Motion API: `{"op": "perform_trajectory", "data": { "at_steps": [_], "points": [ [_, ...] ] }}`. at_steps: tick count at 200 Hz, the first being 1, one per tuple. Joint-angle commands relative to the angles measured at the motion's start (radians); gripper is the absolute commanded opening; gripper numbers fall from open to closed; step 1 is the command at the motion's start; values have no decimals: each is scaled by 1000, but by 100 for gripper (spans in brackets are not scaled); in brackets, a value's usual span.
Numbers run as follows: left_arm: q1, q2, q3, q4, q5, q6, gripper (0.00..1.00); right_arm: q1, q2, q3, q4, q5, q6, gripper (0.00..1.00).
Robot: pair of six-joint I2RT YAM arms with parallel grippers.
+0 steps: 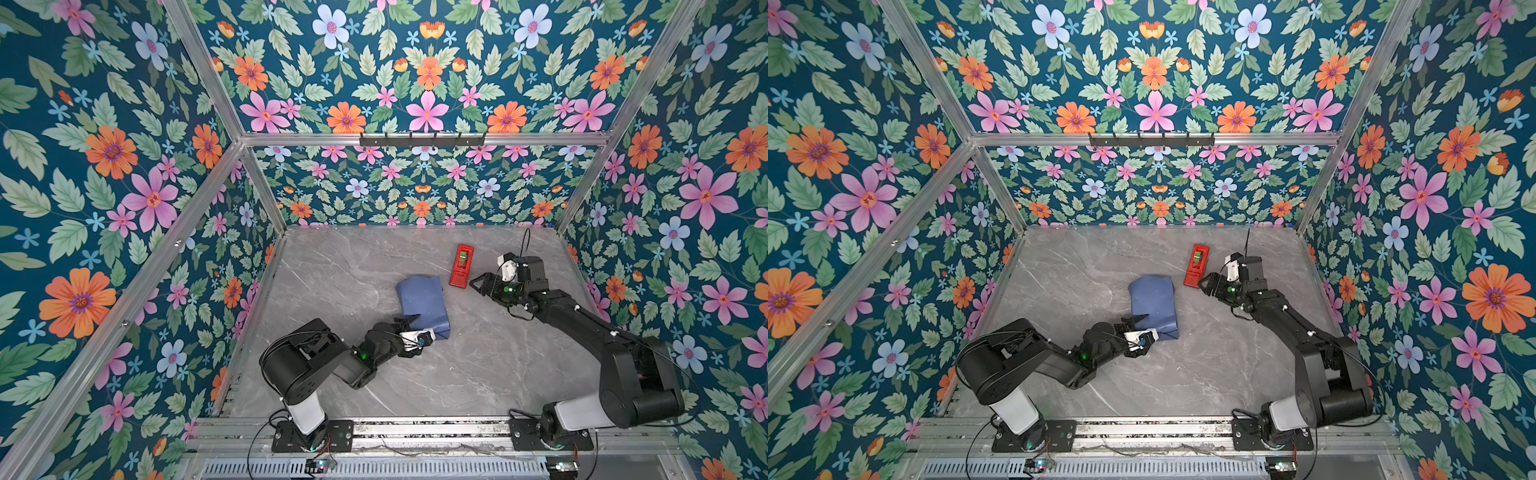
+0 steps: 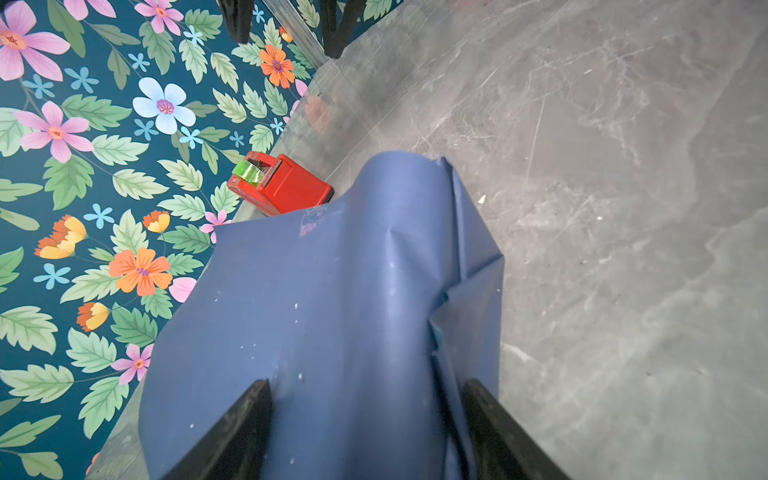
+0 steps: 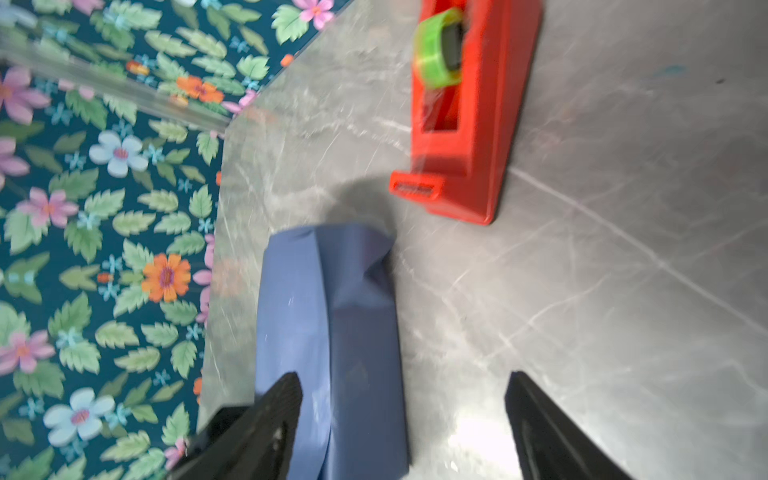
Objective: Wrap the gift box in paper
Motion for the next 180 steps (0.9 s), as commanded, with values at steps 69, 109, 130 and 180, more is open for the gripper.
{"op": "perform_trajectory", "data": {
  "at_steps": [69,109,130,180],
  "points": [
    [1,5,0,-77,0,-11,73,-17,398,370,-17,-125,49,56],
    [1,7,0,-77,1,-11,73,-17,491,441,-29,-167,51,51],
    [1,7,0,-78,0,-12,73,-17,519,447,-14,-182,58,49],
    [2,2,0,-85,-3,-12,73,-19,580,458,25,-232,108,37]
  ]
}}
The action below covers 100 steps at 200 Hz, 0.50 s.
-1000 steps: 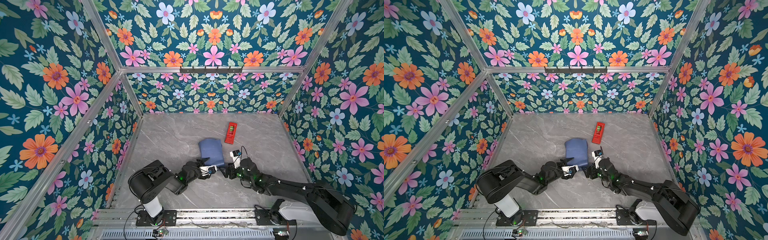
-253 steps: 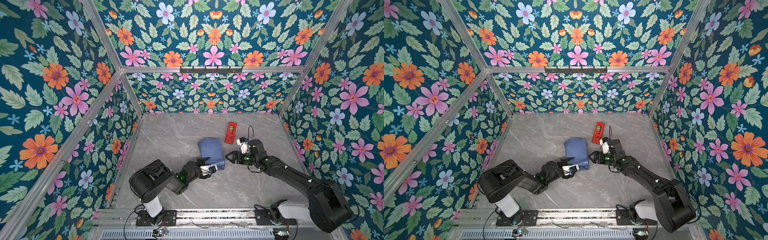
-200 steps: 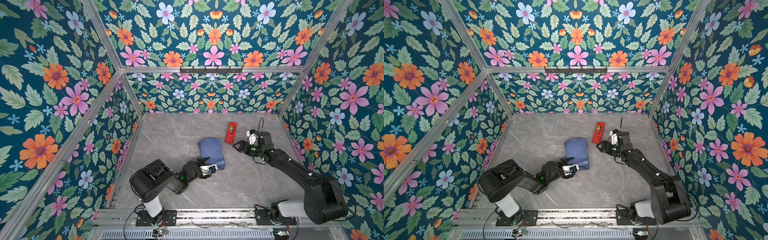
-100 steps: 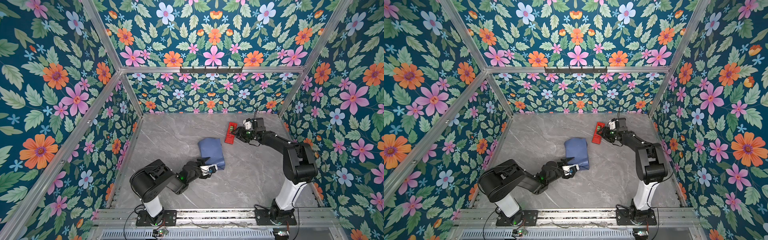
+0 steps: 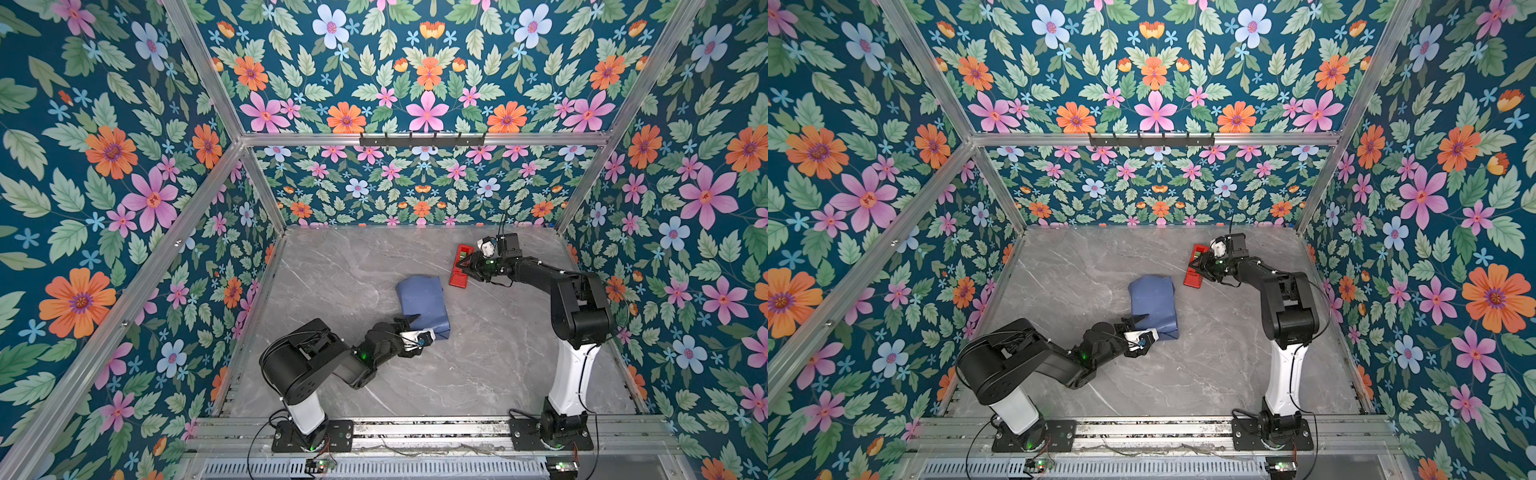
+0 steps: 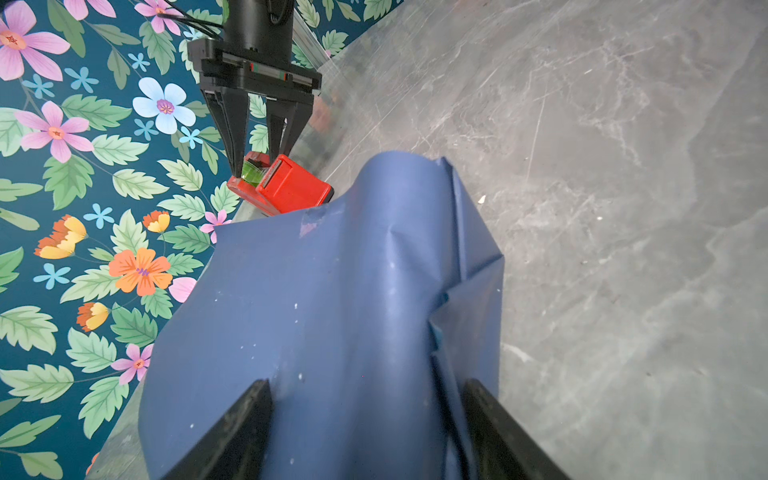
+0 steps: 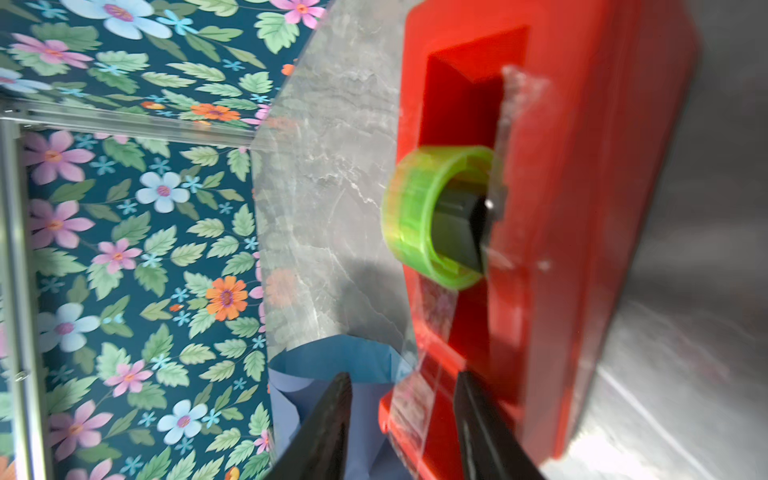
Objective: Wrap the gift box in paper
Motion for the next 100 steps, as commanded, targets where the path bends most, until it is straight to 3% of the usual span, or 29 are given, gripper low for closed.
{"op": "perform_trajectory", "data": {
  "at_steps": [1,100],
  "points": [
    [2,2,0,-85,-3,-12,73,2,22,-1,-5,-5,43,37],
    [1,-2,-1,-89,-1,-12,73,-1,46,-45,138,-28,197,16]
  ]
}}
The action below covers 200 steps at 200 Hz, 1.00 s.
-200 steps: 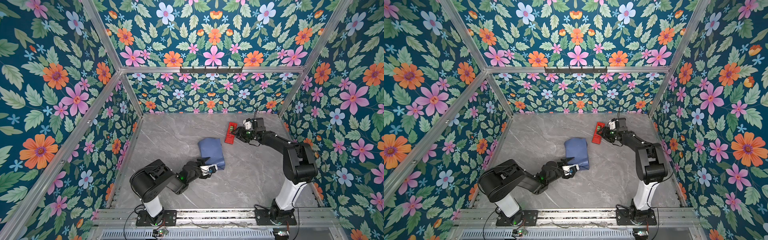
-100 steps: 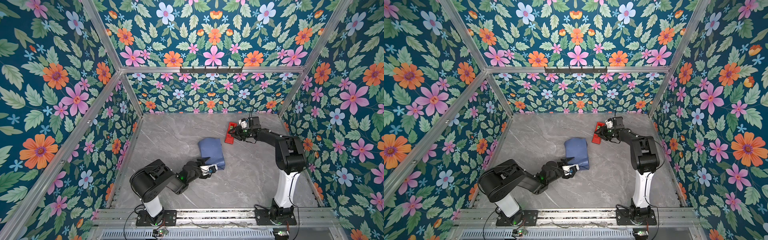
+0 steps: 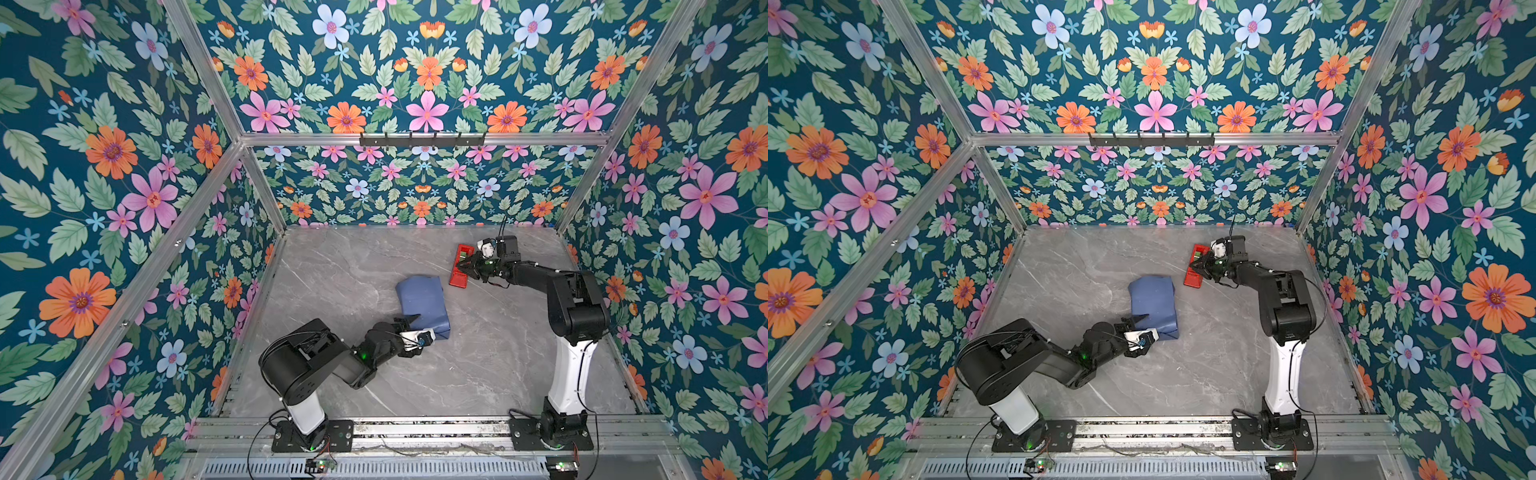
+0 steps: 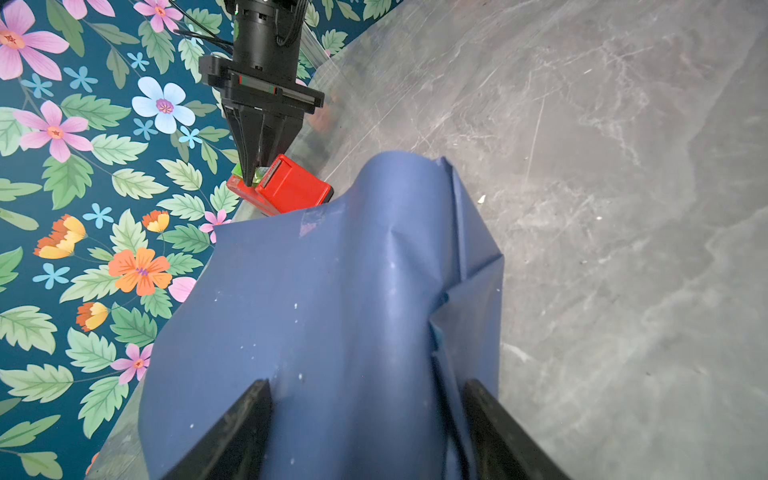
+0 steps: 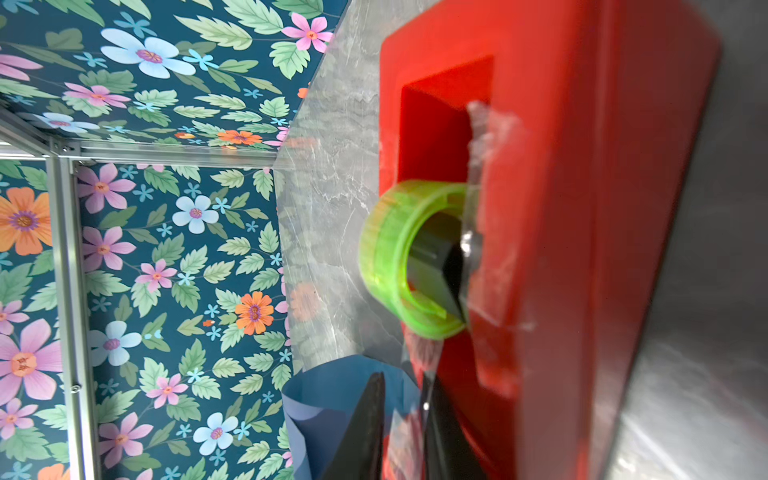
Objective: Wrap the gift box in paper
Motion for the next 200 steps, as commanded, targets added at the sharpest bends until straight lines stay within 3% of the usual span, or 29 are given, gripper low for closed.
{"op": "perform_trajectory", "data": {
  "at_steps": [1,75,121,200],
  "points": [
    [1,2,0,-82,-1,-12,73,2,15,-12,1,-11,64,16],
    [1,1,1,-86,-3,-11,73,-3,21,-31,164,-63,197,0],
    [1,-1,-1,-87,-3,-12,73,-8,15,-56,345,-119,327,0],
    [2,-2,1,-87,-4,-12,73,1,-73,-166,444,-137,374,0]
  ]
}}
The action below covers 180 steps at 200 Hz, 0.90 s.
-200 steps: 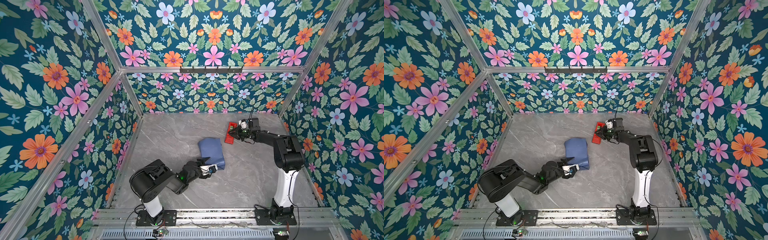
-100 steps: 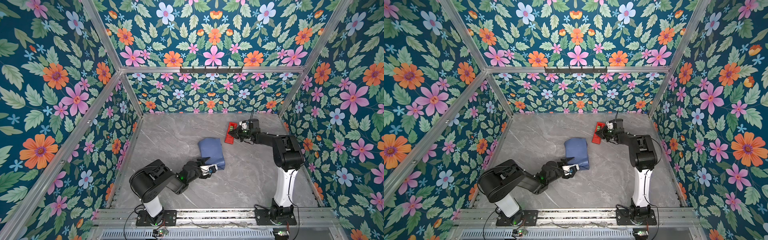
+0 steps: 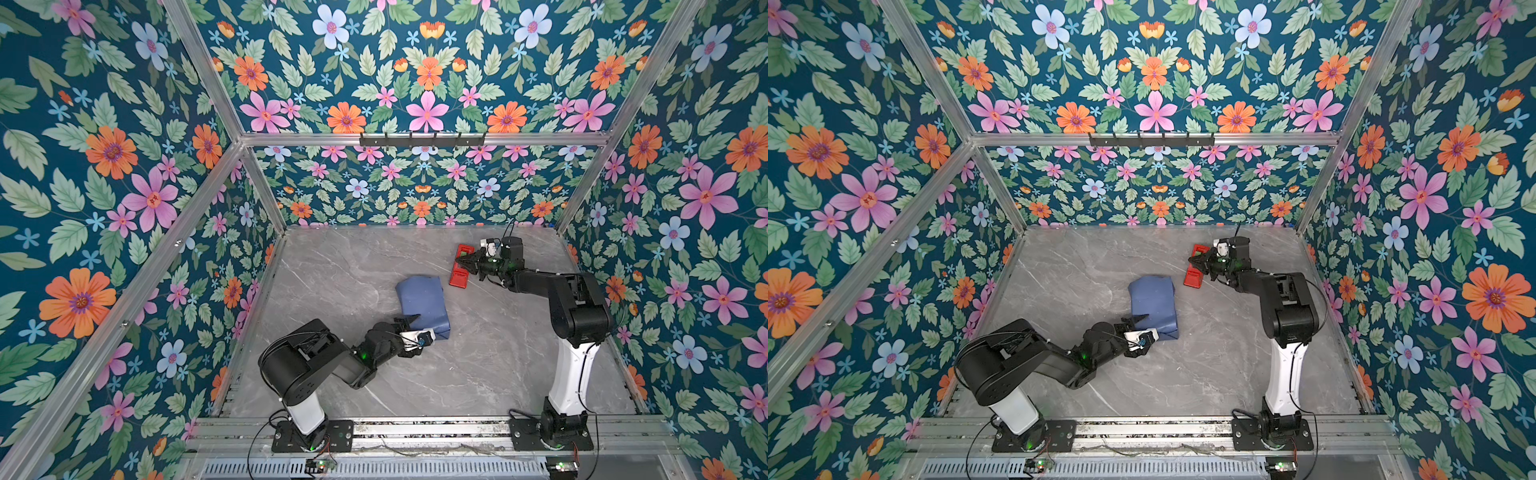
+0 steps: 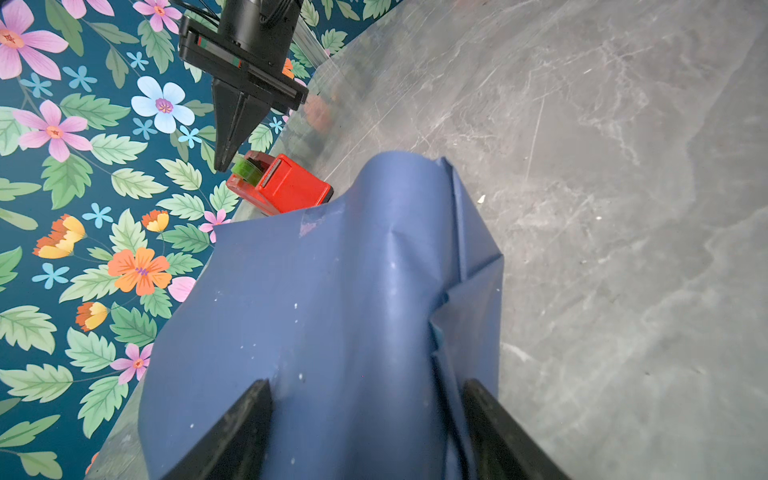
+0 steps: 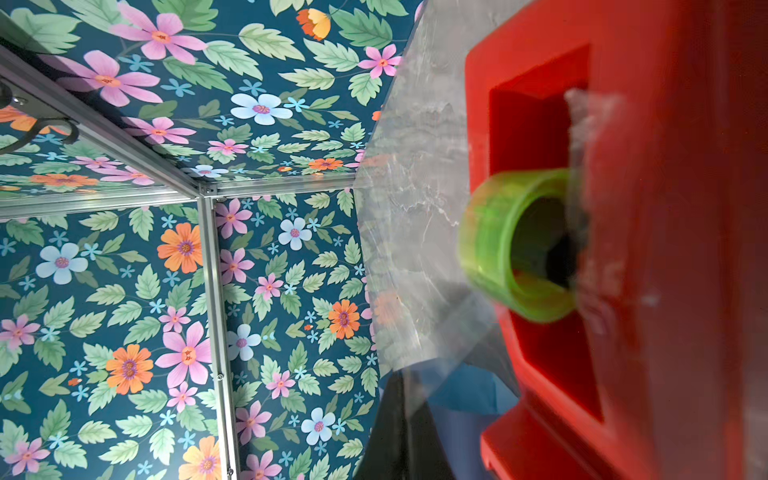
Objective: Wrap the gift box in paper
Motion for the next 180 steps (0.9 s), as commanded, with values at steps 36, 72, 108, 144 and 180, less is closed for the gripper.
{"op": "perform_trajectory", "data": {
  "at_steps": [36,72,108,144,180],
  "points": [
    [1,0,0,-83,-2,-14,73,22,-75,-117,105,-23,14,0],
    [1,2,2,-85,-3,-15,73,43,-115,-208,126,-5,4,0],
    [2,-1,-1,-85,-2,-17,73,56,-112,-272,156,6,-1,0],
    [2,-4,-1,-86,-2,-18,73,56,-81,-280,136,15,-20,0],
    [2,-6,-1,-86,-1,-20,73,45,-72,-277,59,58,-72,0]
  ]
}}
